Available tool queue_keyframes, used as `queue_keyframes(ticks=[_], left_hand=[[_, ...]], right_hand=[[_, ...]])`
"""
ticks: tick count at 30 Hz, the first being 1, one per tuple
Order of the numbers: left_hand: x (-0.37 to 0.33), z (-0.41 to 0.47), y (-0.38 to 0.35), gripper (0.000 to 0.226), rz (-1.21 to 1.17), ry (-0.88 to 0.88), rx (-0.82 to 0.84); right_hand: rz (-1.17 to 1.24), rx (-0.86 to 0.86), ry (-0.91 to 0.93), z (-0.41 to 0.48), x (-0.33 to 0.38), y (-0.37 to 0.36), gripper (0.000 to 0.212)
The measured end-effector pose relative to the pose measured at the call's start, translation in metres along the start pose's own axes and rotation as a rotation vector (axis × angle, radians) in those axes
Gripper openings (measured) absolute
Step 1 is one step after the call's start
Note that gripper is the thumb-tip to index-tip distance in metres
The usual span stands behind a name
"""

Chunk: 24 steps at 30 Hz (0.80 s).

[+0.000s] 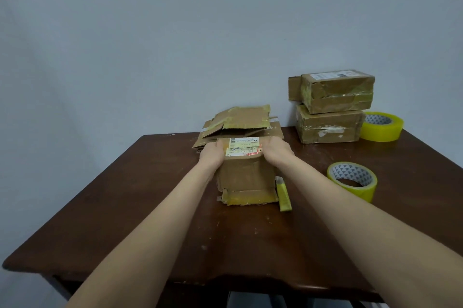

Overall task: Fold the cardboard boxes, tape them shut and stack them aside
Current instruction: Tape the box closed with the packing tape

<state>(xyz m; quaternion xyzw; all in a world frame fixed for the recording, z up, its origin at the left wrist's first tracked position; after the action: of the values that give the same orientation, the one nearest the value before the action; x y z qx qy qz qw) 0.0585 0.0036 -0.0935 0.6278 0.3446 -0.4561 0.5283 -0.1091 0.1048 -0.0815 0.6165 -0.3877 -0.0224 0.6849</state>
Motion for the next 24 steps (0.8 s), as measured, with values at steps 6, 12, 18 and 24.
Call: queue_keyframes(ticks=[6,12,18,24], left_hand=[[-0.055,-0.036,-0.006,0.044,0.496,-0.621,-0.028],[-0.032,-0.036,-0.023,0.045,0.638,-0.55,0.094],[-0.015,-0.035,0.013,0.055,-0.002,-0.137,-0.036],[-0.024,-0.047,0.05,0.058,-0.177,-0.123,-0.215]], right_hand=[[-0.243,-0.088,0.278,-0.005,0.024,0.017,0.044],[-0.282,0.008,0.344,-0.017,0.027,-0.009,0.046],[-0.024,-0.057,0.078,-0.014,0.0,0.008,0.047],[0.269,-0.113,0.078,-0.025,0.011,0.02,0.067]])
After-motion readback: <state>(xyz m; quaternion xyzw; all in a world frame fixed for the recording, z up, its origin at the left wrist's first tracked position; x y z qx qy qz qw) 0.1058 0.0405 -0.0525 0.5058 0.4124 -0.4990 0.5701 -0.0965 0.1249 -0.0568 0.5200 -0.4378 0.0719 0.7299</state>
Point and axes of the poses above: each hand's wrist, its own z-axis towards the middle knuckle, its own y-axis out of the back of the hand, x = y × z, the point moved 9 cm from there along z, towards the middle knuckle, and after that the axes turned 15 degrees about -z, right-handed, at the moved point
